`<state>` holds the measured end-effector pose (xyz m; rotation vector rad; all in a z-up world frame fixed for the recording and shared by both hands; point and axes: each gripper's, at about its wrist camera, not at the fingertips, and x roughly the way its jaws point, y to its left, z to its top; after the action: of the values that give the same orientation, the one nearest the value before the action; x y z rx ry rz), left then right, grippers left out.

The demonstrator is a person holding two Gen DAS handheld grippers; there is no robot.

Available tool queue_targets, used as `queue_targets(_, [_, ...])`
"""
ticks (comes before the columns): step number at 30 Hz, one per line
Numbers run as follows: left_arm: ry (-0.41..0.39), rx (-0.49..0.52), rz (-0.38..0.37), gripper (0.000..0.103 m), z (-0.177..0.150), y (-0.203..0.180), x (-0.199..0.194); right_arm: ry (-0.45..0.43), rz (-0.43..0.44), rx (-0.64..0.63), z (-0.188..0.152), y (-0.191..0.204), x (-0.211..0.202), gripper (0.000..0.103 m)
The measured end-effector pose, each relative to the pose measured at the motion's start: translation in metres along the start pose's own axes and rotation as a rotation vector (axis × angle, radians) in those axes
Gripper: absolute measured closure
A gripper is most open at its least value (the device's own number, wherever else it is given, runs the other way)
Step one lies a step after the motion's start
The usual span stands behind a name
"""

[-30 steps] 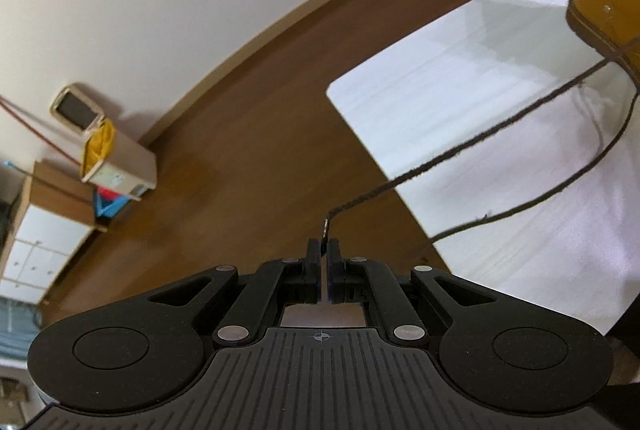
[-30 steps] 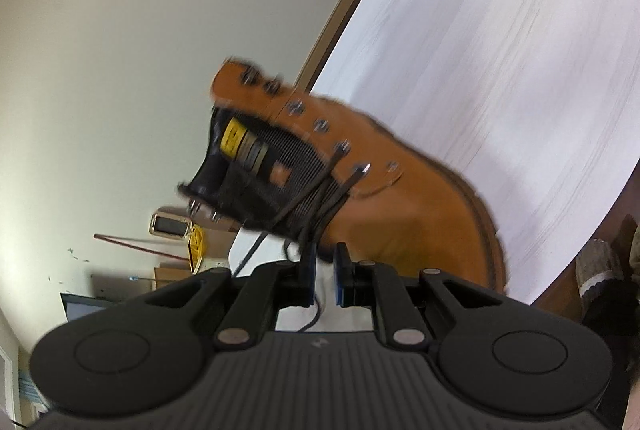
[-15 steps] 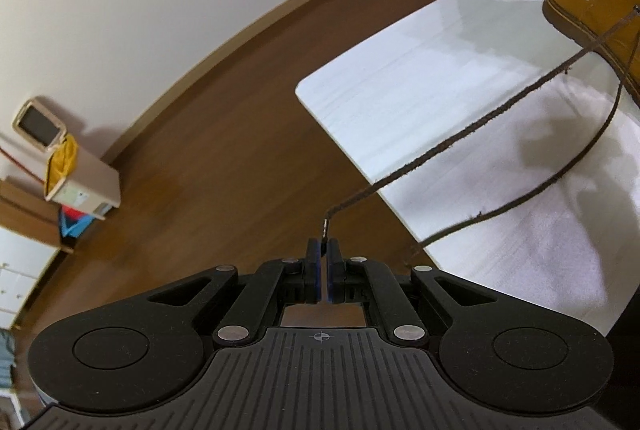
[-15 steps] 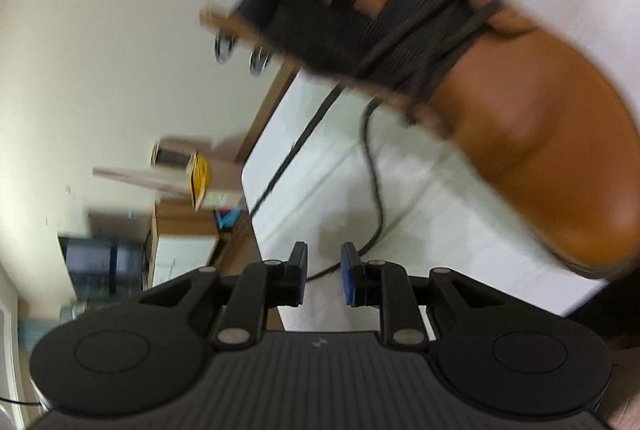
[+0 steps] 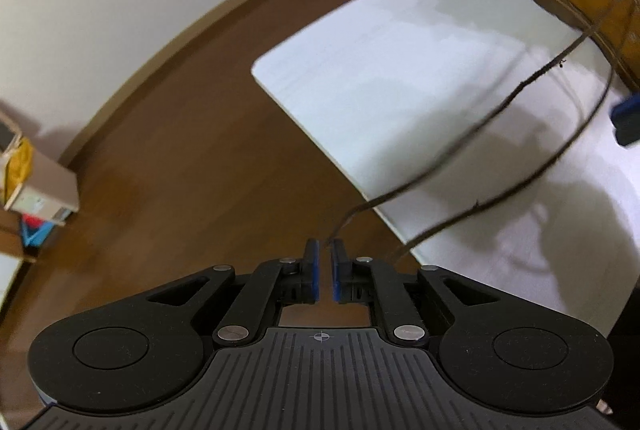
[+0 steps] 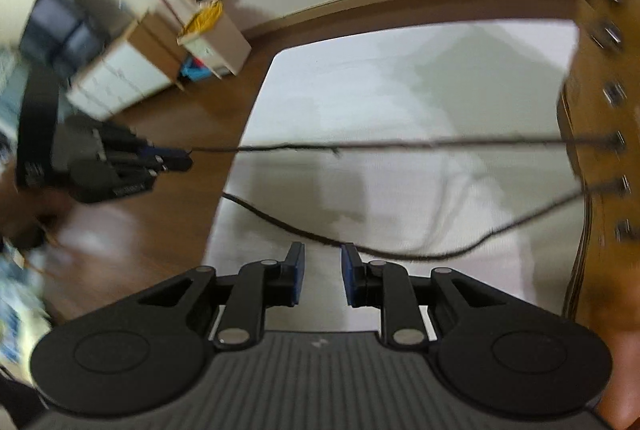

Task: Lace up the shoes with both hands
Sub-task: 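Open the left tool to release the lace while the right tool sets the boot down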

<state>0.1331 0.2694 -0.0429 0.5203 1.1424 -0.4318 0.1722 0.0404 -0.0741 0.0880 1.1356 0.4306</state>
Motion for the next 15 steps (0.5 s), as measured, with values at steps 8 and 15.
queue_targets(8, [-0.002,-0.067,-0.045,0.09,-0.017,0.023,-0.004,0.13,-0.323,-0.638,-0.006,0.038,0.01,0.078])
queue_targets(15, [-0.039,-0.154,-0.107,0.084,-0.02,0.014,-0.014,0.368,-0.379,-0.977,-0.017,0.045,0.046,0.077])
